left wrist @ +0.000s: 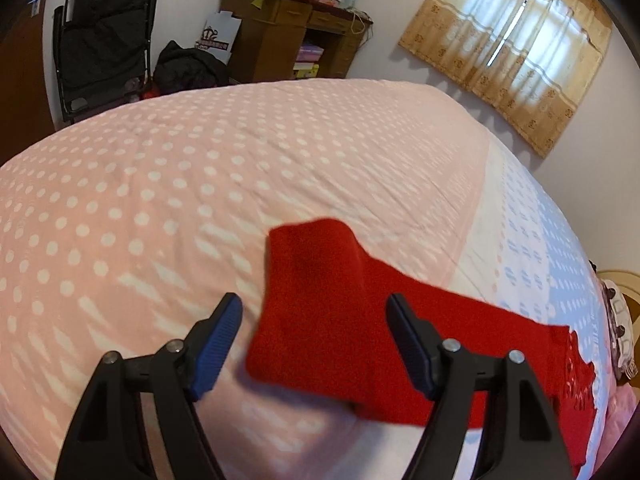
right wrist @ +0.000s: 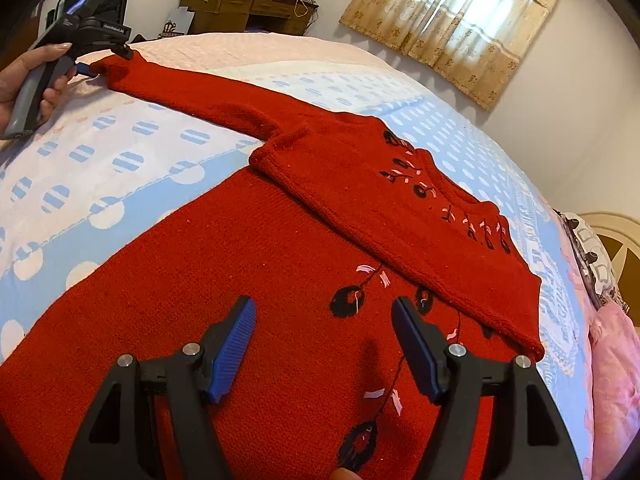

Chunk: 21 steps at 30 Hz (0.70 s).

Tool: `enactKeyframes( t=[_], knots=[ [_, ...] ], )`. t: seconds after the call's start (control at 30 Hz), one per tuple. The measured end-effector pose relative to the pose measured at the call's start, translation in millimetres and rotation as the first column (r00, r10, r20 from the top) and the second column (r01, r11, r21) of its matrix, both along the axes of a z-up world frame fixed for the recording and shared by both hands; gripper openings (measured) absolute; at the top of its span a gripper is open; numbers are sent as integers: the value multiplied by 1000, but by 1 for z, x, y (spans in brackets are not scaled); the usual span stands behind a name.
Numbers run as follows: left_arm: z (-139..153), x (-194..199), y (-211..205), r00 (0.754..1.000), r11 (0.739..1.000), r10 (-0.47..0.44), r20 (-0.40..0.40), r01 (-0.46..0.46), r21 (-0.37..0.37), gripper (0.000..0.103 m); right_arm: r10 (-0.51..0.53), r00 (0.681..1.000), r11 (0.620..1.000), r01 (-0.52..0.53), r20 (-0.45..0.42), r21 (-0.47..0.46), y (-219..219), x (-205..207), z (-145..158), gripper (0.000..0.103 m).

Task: Fold small clothes
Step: 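Move the left tool to the other sleeve cuff and grasp it, then lift the cuff with the left tool and fold the sleeve over the body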

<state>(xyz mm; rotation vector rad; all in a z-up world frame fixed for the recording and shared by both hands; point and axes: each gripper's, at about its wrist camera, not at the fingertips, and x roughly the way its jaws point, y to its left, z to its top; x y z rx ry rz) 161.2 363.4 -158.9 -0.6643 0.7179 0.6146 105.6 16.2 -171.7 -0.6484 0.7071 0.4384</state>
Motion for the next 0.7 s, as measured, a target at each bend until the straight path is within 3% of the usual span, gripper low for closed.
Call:
enactKeyframes(
  t=[0.03,0.07,0.1,0.13,0.37,0.5,0.7],
  knots=[
    [0,1,0,1000,1000,8,8,-8,7,60,-3,1000,1000,3,0,0,0,0,-1,71],
    [0,-1,3,1000,1000,7,8,-8,12,33,-4,1000,1000,4,0,0,-1,-1,-1,71],
    [-1,0,4,1000,1000,-3,-2,3,7,22,-6,1000,1000,6,0,1,-1,-1,-2,71],
    [-2,-1,6,1000,1000,-9,-2,9,-3,19,-9,1000,1000,9,1,2,-2,-1,-2,71],
    [33,-11,-11,998,996,-30,54,25,90,15,-28,1000,999,27,11,32,-8,-2,5,71],
    [68,-3,-35,988,985,-117,96,103,139,15,-63,998,994,63,-6,88,-23,0,17,71],
    [106,8,-75,959,965,-235,155,212,152,14,-115,993,989,115,-11,92,-43,-2,27,71]
  ],
)
